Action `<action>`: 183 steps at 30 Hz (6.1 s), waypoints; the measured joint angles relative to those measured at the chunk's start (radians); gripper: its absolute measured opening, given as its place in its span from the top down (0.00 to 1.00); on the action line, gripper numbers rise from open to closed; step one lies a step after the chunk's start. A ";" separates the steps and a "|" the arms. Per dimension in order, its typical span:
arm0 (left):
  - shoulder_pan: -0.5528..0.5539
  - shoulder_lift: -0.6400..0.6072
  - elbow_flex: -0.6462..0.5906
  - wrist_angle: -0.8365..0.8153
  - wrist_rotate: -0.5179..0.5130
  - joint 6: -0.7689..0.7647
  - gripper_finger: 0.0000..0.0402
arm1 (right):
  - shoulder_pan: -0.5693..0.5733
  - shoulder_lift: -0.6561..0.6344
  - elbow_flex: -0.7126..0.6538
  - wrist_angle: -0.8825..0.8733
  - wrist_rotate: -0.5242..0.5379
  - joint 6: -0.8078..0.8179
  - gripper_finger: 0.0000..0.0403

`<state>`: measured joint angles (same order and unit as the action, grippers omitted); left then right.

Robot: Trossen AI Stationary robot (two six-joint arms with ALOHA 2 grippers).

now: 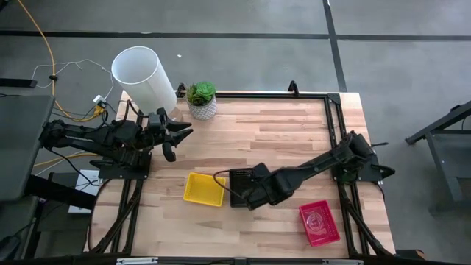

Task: Stack baskets by color
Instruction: Adjust the stacked yellow bins, then adjust the stacked red bins, then return to Home Position

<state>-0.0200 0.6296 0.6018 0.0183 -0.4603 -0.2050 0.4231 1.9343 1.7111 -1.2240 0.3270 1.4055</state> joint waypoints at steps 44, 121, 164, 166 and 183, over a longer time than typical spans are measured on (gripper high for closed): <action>-0.215 0.701 -0.001 -0.387 0.400 -0.458 1.00 | -0.033 -0.560 -0.817 0.616 0.002 -0.026 1.00; -0.078 0.214 0.000 -0.275 0.213 -0.316 1.00 | 0.128 -0.331 -0.712 0.061 -0.296 0.392 1.00; 0.030 0.139 0.146 -0.109 0.322 -0.093 1.00 | -0.166 -1.088 -0.959 1.112 0.176 -0.830 1.00; 0.033 0.114 0.146 -0.108 0.337 -0.065 1.00 | -0.173 -1.089 -0.959 1.140 0.177 -0.831 1.00; 0.033 -0.458 -0.343 0.021 0.317 -0.126 1.00 | -0.183 -1.079 -0.959 1.129 0.163 -0.803 1.00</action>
<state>0.0132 0.1716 0.2591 0.0397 -0.1435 -0.3314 0.2401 0.8549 0.7521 -0.0955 0.4897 0.6022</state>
